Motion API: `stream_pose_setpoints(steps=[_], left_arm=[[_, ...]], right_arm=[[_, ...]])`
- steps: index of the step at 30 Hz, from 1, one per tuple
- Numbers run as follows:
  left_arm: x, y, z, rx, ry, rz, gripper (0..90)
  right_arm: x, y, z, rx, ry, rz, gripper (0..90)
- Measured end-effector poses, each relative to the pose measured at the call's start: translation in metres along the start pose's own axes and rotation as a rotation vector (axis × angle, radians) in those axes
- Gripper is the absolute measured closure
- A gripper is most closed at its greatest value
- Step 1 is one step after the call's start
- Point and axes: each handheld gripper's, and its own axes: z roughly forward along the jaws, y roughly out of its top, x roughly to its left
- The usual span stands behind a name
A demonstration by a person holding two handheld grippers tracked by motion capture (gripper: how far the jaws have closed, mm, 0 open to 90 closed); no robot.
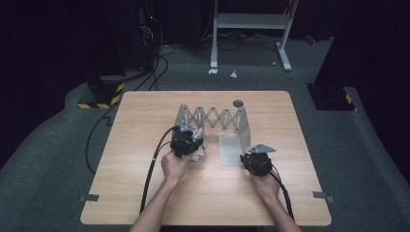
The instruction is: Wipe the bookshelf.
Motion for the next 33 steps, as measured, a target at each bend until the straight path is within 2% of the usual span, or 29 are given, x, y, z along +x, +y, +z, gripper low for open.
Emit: stream_pose_setpoints(steps=[6,11,16,19,23,24,29,33], left_arm=[[0.003,-0.005,0.006,0.013,-0.005,-0.013,78.6],[0.002,-0.010,0.015,0.054,0.017,0.008,78.6],[0.006,-0.013,0.024,0.093,0.013,-0.009,78.6],[0.005,-0.011,0.020,0.075,0.010,-0.012,78.6],[0.003,-0.002,0.002,0.019,-0.003,-0.012,78.6],[0.003,-0.002,0.002,0.019,-0.003,-0.012,78.5],[-0.005,0.016,-0.019,-0.043,0.025,0.026,78.3],[-0.005,0.030,-0.027,-0.068,0.024,0.007,78.3]], right_arm=[[0.000,0.000,0.000,-0.001,0.001,-0.003,77.4],[0.000,0.000,0.000,-0.002,0.000,-0.006,77.4],[0.000,0.000,0.000,-0.001,0.002,0.001,77.3],[0.000,0.000,0.000,-0.002,0.003,-0.005,77.3],[0.000,0.000,0.000,-0.002,0.003,-0.007,77.3],[0.000,0.000,0.000,-0.002,0.003,-0.007,77.3],[0.000,0.000,0.000,-0.002,0.004,-0.008,77.2],[0.000,0.000,0.000,-0.001,0.004,-0.009,77.2]])
